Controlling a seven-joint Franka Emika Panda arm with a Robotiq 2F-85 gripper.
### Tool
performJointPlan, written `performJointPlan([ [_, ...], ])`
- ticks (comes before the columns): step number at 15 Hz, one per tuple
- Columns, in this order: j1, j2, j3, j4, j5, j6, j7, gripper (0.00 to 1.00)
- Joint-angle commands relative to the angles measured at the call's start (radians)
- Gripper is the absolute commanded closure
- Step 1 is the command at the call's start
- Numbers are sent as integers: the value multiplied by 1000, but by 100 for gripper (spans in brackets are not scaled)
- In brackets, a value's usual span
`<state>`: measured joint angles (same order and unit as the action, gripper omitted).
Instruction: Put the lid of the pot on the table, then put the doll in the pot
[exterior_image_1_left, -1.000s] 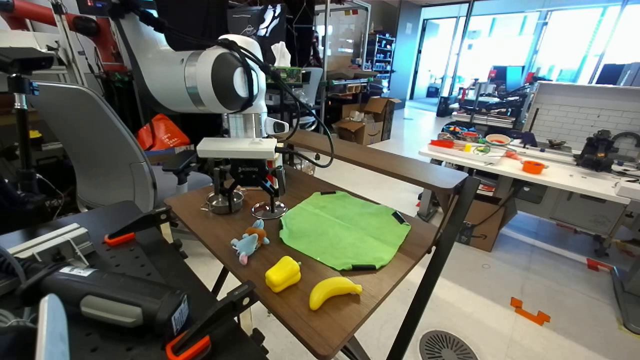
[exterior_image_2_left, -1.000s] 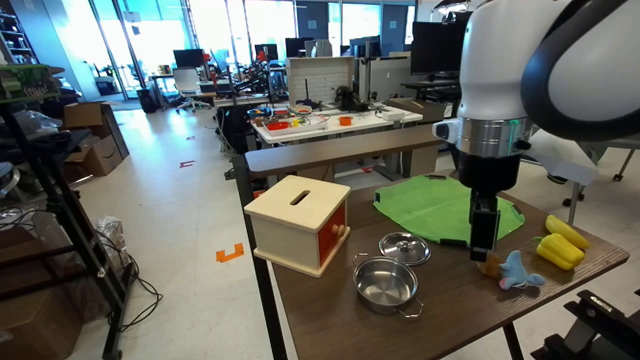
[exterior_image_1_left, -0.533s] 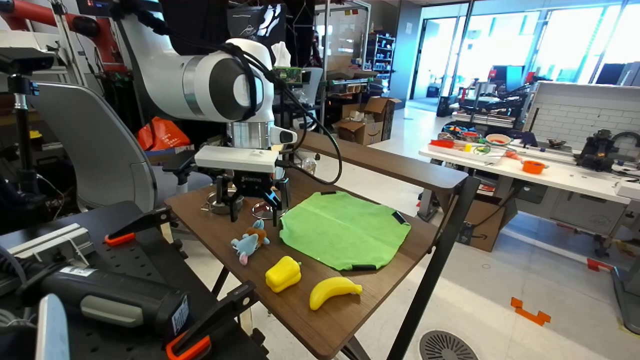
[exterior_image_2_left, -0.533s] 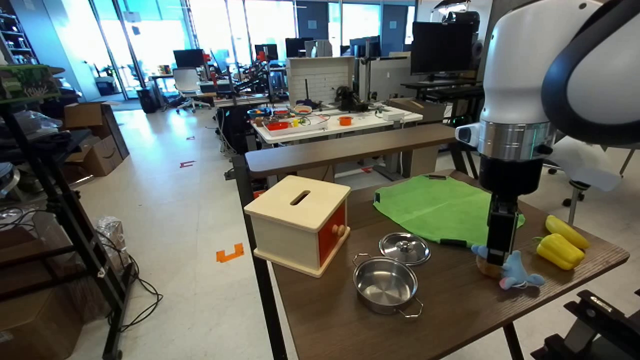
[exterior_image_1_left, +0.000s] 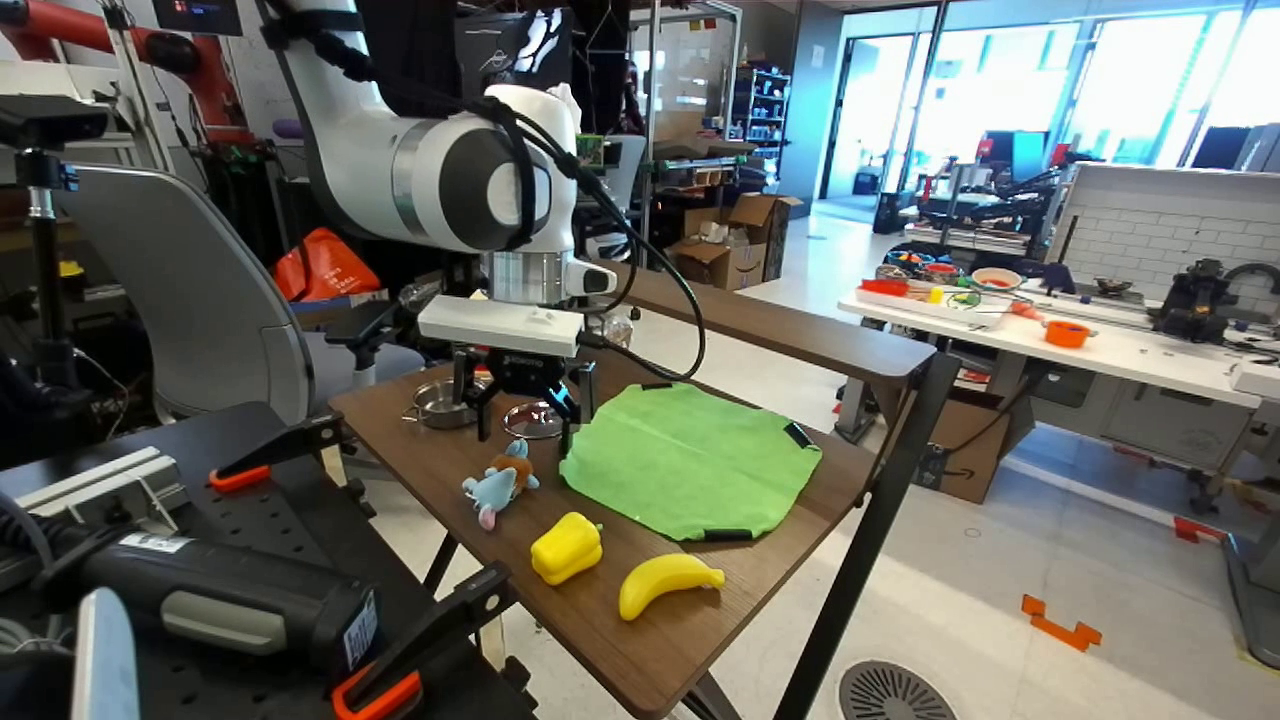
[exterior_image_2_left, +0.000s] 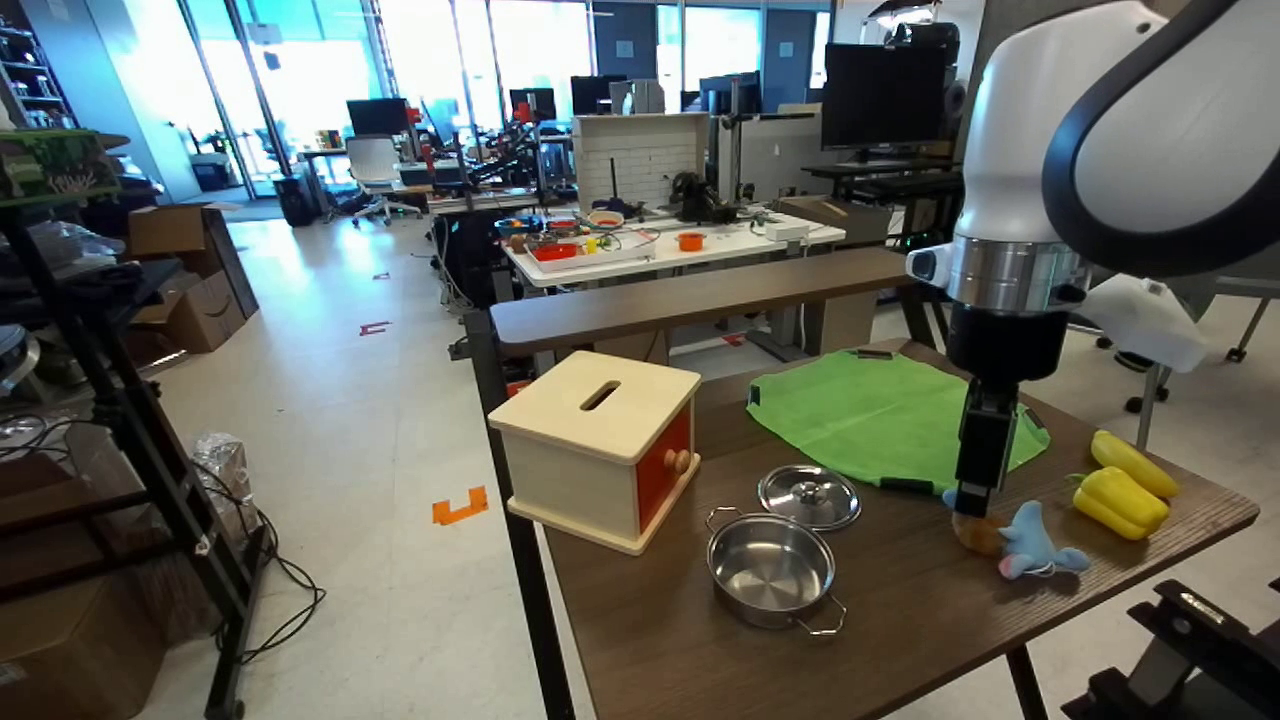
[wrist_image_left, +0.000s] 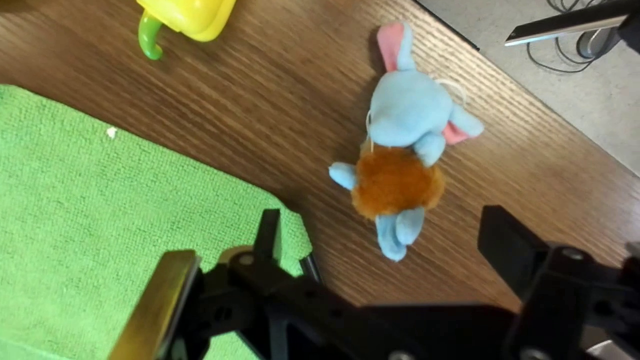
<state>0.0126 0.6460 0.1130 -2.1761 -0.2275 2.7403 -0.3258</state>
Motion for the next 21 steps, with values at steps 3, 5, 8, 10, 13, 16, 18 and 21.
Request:
performJointPlan([
  [3,-40,64,63,88,26,-64,-96,0],
  [5,-31,73,62,99,17,-77,-106,25],
  [8,-36,83,72,111,19,-89,-128,42],
  [10,-38,85,74,112,20,-86,-136,58],
  [13,-44,87,77,113,23,-88,-147,80],
  [16,-47,85,78,112,23,-90,-154,100],
  [18,-47,85,77,113,24,-91,-154,100],
  [21,-47,81,77,111,24,-92,-152,99],
])
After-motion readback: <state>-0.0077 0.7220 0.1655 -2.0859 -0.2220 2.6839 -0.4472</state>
